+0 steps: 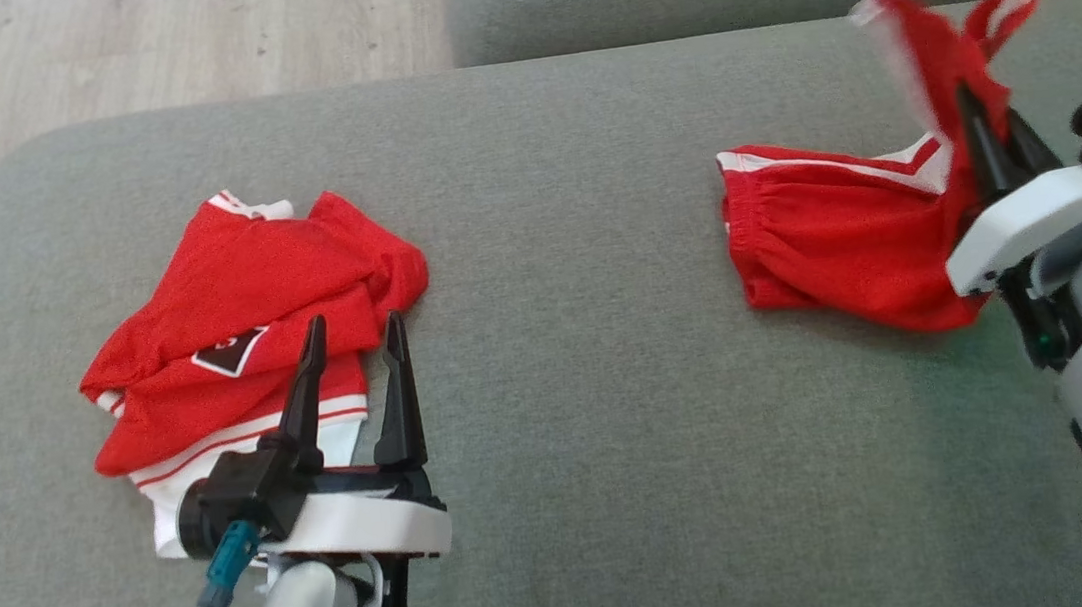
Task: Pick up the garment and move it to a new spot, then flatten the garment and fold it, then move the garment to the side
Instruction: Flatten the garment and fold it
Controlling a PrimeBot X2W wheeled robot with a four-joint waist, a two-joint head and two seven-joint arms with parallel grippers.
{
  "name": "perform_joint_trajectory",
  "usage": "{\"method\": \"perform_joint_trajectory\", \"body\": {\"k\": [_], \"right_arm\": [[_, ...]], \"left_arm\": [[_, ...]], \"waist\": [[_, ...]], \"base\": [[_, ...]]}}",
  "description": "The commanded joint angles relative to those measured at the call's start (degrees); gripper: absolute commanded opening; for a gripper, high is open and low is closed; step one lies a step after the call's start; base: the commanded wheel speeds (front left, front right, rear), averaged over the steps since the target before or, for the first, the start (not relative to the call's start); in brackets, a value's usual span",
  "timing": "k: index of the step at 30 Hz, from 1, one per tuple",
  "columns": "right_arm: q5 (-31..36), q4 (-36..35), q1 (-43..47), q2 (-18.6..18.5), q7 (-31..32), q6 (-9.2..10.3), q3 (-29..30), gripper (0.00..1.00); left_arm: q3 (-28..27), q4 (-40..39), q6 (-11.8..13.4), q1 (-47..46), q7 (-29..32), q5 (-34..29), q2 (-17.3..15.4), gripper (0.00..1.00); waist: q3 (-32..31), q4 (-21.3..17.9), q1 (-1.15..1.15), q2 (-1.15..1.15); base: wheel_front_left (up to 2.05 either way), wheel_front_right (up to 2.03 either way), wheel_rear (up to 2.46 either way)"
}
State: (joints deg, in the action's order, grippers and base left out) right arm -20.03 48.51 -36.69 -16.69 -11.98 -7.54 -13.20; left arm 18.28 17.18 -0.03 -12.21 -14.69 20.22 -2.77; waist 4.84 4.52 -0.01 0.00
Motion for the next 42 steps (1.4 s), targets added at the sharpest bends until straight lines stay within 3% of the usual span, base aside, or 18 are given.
{"method": "perform_joint_trajectory", "body": {"k": [1,21,28,29,30,36,42], "right_arm": [[-1.89,-2.89,-0.53,-0.44,-0.97,0.05,-2.40,0.00],[-7.48,-1.92,1.87,0.66,-2.07,0.05,-19.93,0.00],[-6.95,1.80,2.12,0.73,1.72,0.05,-28.03,0.00],[-6.80,2.20,1.97,0.69,1.94,0.05,-29.43,0.45],[-7.32,2.69,1.92,0.81,2.33,0.05,-30.37,1.00],[-11.54,1.93,-0.49,-0.08,1.04,0.05,-32.54,1.00],[-17.19,-2.48,-1.51,-3.88,0.58,0.05,-30.95,1.00]], "left_arm": [[-2.39,-1.76,-0.08,-1.00,-0.30,-0.62,-0.35,1.00],[-2.38,-1.47,0.10,0.13,-0.30,-0.65,-0.92,1.00],[-2.04,-1.63,0.37,0.08,-0.30,-0.52,-0.88,1.00],[-2.02,-1.64,0.41,0.05,-0.30,-0.49,-0.88,1.00],[-2.00,-1.65,0.44,0.01,-0.30,-0.48,-0.90,1.00],[-2.54,-1.83,0.53,-0.06,-0.30,-0.17,-1.24,1.00],[-3.21,-2.54,0.50,0.31,-0.30,0.17,-1.12,1.00]], "waist": [[-0.10,0.55,0.01,0.00],[-1.11,4.39,0.01,0.00],[-0.67,4.02,0.01,0.00],[-0.58,3.84,0.01,0.00],[-0.48,3.64,0.01,0.00],[-0.70,0.78,0.01,0.00],[-1.89,-3.46,0.01,0.00]], "base": [[0.00,0.00,0.00],[0.00,0.00,0.00],[0.00,0.00,0.00],[0.00,0.00,0.00],[0.00,0.00,0.00],[0.00,0.00,0.00],[0.00,0.00,0.00]]}}
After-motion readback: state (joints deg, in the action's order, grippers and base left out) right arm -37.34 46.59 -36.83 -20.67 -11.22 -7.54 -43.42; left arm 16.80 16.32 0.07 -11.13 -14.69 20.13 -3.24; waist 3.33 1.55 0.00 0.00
